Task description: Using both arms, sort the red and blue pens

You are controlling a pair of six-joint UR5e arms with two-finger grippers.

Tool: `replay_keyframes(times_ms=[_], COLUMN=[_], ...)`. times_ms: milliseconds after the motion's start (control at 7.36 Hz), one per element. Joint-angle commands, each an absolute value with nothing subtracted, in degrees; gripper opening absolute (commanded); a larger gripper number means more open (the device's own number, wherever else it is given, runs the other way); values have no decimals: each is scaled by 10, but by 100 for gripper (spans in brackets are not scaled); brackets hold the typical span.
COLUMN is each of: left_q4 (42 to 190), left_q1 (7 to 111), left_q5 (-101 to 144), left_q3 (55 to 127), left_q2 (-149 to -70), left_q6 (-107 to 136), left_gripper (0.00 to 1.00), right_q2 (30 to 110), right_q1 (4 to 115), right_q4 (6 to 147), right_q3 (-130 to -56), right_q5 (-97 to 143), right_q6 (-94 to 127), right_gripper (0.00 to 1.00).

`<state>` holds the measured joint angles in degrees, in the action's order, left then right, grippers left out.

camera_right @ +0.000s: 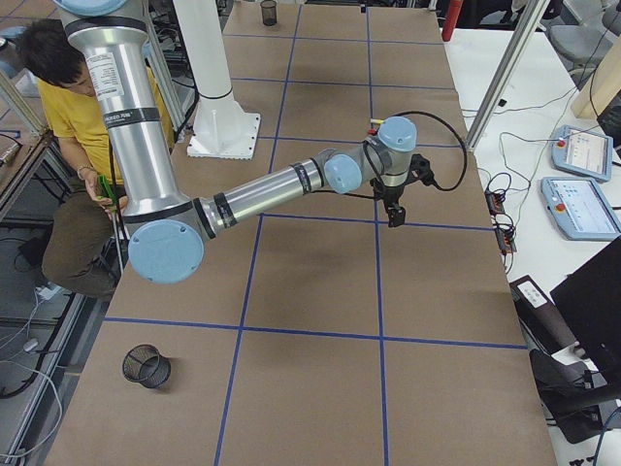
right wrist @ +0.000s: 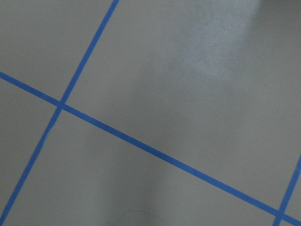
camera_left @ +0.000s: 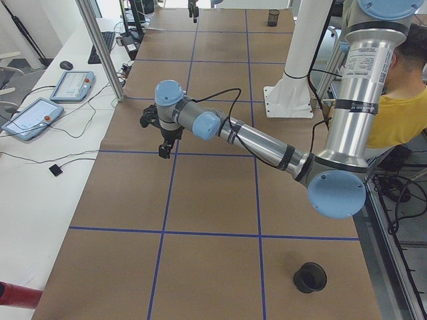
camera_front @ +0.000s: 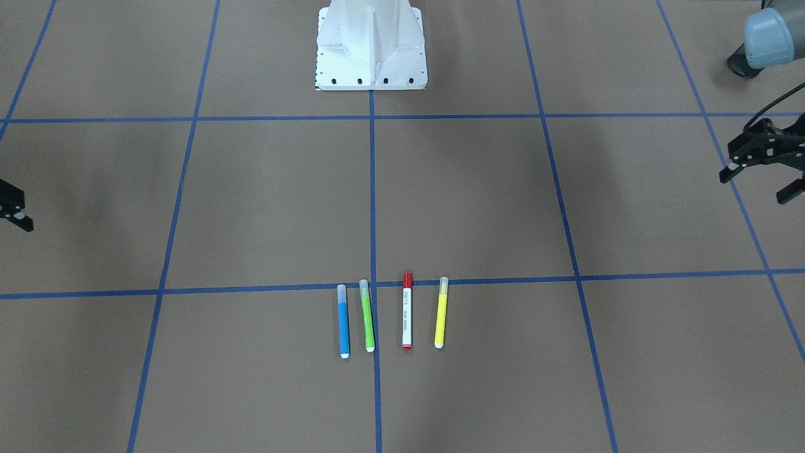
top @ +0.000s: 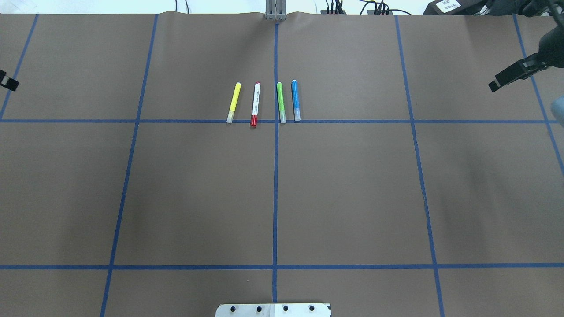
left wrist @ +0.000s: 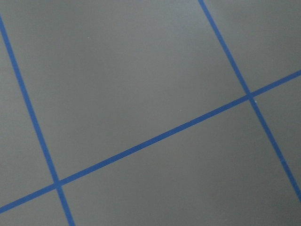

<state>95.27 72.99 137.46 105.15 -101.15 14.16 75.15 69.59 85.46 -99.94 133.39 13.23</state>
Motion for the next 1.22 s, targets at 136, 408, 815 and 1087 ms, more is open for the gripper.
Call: replay_keyframes(times_ms=[136,408,815,1087], left_q4=[951,953,954,1029], left_q1=[607,543,477,460], left_q5=[1372,1371,1283,1265], left_q3=[993,916,848,750], left_q2=[-1140,-1228,-1312,-1374], left_q6=[311,382,496,607], left_gripper=[100,100,100,100], right_q2=[666,625,602,602], right_q1=[601,578,562,562], right_q4=[857,860,862,857], right_q3=[-968,-925,-898,-896], right_q5=[1290,1288,1288,1289], right_q6=[355,393,434,445], right_gripper=[100,100,100,100])
